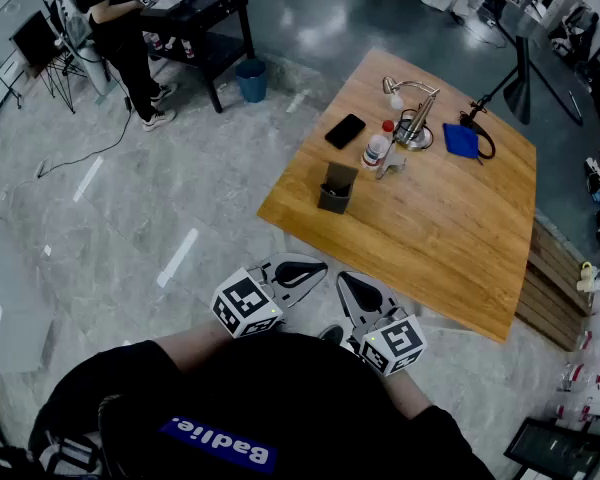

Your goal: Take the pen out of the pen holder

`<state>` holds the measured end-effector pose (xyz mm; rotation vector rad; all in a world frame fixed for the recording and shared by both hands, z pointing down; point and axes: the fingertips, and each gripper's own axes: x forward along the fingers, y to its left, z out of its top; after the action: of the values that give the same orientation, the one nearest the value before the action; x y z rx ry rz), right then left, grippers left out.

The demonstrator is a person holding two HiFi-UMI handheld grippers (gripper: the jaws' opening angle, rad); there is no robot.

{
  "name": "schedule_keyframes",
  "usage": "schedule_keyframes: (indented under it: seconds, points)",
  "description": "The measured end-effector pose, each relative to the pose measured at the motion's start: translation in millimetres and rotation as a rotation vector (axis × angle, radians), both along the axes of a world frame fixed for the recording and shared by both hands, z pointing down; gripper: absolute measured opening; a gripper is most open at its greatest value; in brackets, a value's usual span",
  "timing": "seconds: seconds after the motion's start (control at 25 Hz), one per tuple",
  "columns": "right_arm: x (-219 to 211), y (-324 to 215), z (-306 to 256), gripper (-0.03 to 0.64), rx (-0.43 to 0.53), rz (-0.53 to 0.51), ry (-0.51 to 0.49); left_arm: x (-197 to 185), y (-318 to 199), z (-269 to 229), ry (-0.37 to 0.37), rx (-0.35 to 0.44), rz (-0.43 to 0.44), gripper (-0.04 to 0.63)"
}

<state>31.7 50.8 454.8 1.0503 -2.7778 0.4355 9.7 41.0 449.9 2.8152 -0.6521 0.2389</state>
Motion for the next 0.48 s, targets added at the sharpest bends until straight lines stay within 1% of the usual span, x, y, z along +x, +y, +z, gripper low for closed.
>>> schedule_keyframes:
  seconds: [0.32,0.48]
  points:
    - [10,-9,6,0.000,-0.002,-0.015,0.000,10,-8,6,-0.009,-0.004,-0.018,0.009]
    - [21,-15,6,0.001,-0.002,-0.036,-0.024,22,-14,8,-0.023,-0.004,-0.033,0.009]
